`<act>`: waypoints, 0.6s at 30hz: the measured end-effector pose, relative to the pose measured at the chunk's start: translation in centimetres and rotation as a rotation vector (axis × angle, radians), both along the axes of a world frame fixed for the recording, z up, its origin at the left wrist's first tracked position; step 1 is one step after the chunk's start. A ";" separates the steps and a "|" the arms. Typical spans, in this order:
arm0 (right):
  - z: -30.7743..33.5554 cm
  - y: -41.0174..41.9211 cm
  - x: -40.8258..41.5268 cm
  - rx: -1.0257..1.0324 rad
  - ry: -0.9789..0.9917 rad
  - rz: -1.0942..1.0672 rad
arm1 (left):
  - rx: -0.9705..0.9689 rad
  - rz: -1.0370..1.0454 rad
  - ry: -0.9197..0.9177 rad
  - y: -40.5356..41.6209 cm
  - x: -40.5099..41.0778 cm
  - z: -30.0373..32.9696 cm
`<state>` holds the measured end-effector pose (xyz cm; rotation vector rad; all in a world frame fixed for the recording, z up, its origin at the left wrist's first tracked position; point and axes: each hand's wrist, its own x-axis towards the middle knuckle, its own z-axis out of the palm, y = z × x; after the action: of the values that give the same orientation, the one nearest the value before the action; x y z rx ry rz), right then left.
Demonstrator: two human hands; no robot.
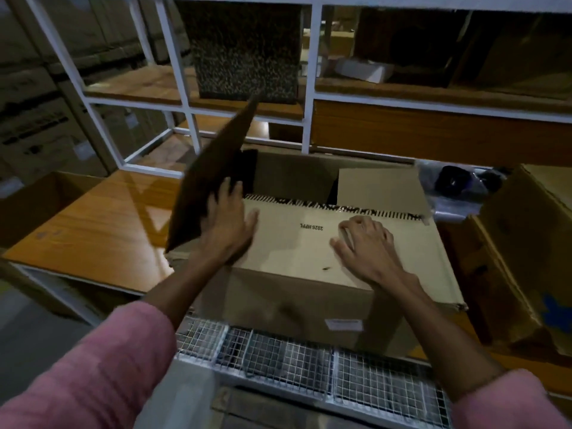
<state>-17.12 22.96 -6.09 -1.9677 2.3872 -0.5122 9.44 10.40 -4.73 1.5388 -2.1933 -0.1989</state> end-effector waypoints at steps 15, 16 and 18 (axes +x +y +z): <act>-0.3 -5.4 -4.1 0.126 0.003 0.043 | -0.034 0.112 -0.464 -4.0 2.3 -0.7; -0.4 -5.4 -4.1 0.127 0.004 0.043 | -0.015 0.125 -0.442 -4.0 2.7 -0.9; -0.3 -5.4 -4.0 0.128 0.005 0.039 | 0.019 0.152 -0.403 -4.0 3.2 -1.2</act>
<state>-21.16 17.57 -6.39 -1.9596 2.3152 -0.3444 12.62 6.37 -5.91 1.8794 -2.3573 0.1536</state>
